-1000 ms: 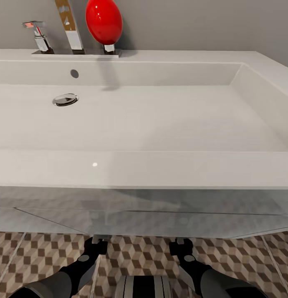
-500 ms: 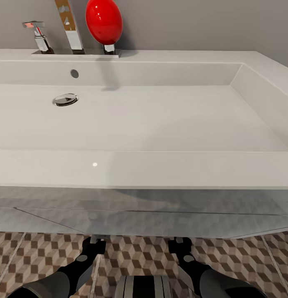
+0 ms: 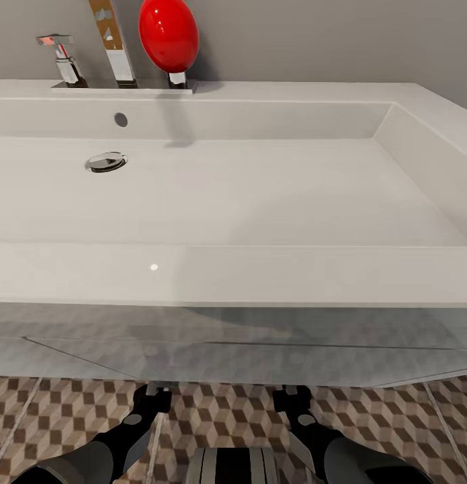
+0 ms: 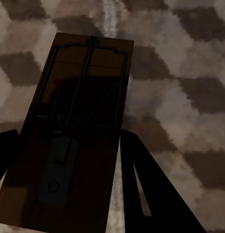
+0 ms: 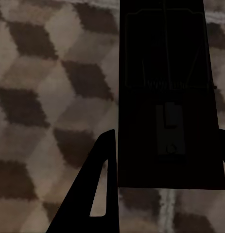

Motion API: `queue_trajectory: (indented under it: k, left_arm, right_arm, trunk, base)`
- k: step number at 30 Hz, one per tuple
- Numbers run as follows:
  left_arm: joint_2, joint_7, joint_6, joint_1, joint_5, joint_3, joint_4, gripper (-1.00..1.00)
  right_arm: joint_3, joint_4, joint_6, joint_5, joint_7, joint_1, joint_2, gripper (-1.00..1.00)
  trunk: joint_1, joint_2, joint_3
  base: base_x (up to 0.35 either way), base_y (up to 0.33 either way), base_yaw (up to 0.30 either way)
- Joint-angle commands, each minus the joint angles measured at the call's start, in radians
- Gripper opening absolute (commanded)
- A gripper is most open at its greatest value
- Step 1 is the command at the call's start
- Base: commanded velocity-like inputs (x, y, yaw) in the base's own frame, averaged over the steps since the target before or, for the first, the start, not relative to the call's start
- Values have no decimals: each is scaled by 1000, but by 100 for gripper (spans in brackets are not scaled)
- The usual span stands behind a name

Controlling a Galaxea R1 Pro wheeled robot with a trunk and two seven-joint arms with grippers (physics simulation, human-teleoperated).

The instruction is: Take the four mousetraps from the cabinet in the bathroom and place them on the bathroom floor. Make sure all four end up on the same floor surface, and ensure that at least two of them are either under or directly next to the same bathroom sink.

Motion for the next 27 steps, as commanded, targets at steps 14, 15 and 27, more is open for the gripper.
queue_trajectory:
  k: [14, 15, 27]
  left_arm:
    - [0, 8, 0, 0, 3, -8, -1, -100]
    - [0, 8, 0, 0, 3, -8, -1, -100]
    - [0, 8, 0, 0, 4, -8, -1, -100]
  right_arm:
    - [2, -7, 2, 10, -7, -2, 0, -100]
    - [2, -7, 2, 10, -7, -2, 0, -100]
    - [3, -11, 6, 11, -6, -2, -1, -100]
  trunk:
    - [0, 0, -1]
    - [0, 0, -1]
    - [0, 0, -1]
  base:
    - [0, 0, 0]
    - [0, 0, 0]
    - [0, 0, 0]
